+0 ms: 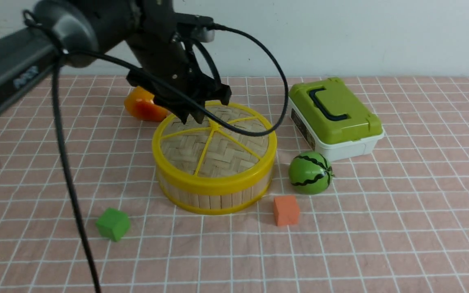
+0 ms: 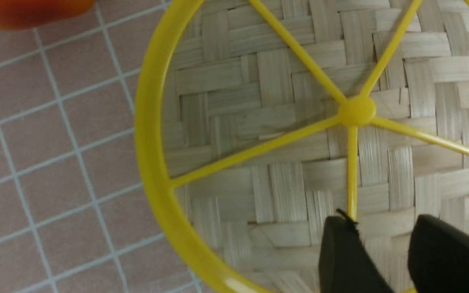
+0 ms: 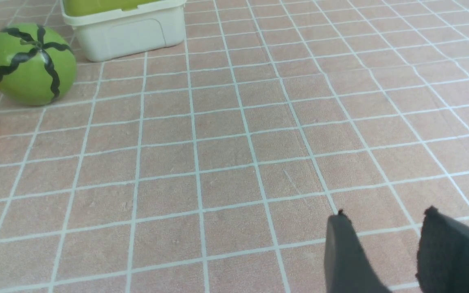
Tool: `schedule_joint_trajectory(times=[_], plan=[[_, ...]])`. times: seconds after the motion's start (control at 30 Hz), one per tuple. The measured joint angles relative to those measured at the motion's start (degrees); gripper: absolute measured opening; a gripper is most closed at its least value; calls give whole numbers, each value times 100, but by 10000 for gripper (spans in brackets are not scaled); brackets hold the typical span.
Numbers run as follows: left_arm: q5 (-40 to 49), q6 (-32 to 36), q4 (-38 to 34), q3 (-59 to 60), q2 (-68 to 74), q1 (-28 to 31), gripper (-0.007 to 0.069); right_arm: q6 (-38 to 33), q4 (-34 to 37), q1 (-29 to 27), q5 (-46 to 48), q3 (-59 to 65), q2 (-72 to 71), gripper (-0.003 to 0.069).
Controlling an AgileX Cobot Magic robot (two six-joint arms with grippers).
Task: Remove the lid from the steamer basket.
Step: Use the left arm to lift the lid of the steamer
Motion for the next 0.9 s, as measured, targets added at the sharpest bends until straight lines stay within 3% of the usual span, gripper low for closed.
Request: schedule_joint_trajectory(times=[0.17, 0.33, 0.63, 0.83, 0.87, 0.9], plan=[[206, -5, 45, -835, 728, -23, 433, 0, 0, 0, 0, 0, 0, 241], [51, -19, 101, -992, 952, -23, 437, 0, 0, 0, 0, 0, 0, 241], [-93, -63, 15, -1000, 1112, -23, 338, 0, 0, 0, 0, 0, 0, 241], [-93, -63, -12, -1036, 1152, -23, 175, 0, 0, 0, 0, 0, 0, 241], [-87, -90, -24, -1037, 1159, -25, 107, 0, 0, 0, 0, 0, 0, 241], [-82, -99, -24, -1037, 1159, -25, 107, 0, 0, 0, 0, 0, 0, 241]])
